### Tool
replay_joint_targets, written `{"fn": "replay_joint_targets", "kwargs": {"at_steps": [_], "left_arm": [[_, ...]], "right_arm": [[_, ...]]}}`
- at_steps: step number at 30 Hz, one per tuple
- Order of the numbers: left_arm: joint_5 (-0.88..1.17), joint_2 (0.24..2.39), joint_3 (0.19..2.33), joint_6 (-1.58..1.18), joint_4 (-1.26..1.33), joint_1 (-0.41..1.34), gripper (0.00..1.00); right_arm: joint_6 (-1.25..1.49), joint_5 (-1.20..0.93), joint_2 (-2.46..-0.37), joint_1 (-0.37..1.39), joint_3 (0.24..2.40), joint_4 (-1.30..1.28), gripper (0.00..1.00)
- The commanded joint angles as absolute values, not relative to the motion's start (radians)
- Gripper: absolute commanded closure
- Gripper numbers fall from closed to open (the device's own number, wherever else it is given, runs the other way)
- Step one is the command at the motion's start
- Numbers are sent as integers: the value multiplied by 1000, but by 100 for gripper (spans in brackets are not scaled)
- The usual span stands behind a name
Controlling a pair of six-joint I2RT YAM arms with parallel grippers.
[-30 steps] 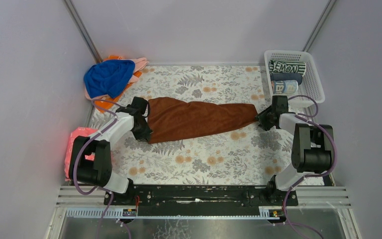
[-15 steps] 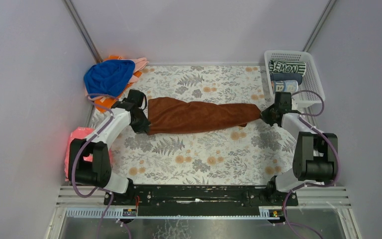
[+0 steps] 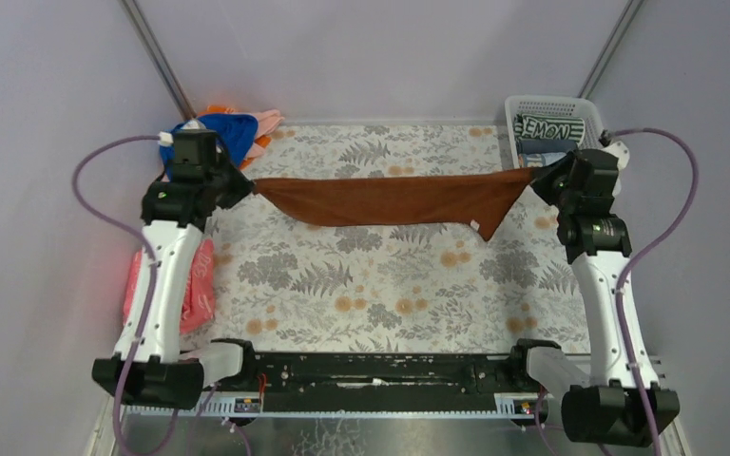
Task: Roll the towels
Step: Flatten out the towel at the center of the board.
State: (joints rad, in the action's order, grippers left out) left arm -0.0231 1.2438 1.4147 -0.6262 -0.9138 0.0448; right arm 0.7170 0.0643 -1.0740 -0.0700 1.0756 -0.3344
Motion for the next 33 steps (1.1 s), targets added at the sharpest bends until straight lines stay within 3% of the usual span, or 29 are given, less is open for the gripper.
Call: {"fn": "replay_joint_targets", "kwargs": {"at_steps": [1, 9, 17, 25, 33], "left_arm": [[-38, 1106, 1486, -613, -1048, 32, 100], [-52, 939, 1531, -619, -1162, 33, 97], [-44, 958, 1338, -624, -1069, 31, 97], [18, 1314, 1174, -645, -776, 31, 100], [32, 1832, 1503, -650, -733, 28, 100]], "right_arm": [[607, 103, -929, -74, 1157, -452, 99], [566, 50, -747, -74, 1193, -569, 99], [597, 6, -783, -74, 1063, -529, 99], [633, -19, -1168, -74, 890, -137, 99], [581, -69, -1643, -74, 1065, 132, 100]]}}
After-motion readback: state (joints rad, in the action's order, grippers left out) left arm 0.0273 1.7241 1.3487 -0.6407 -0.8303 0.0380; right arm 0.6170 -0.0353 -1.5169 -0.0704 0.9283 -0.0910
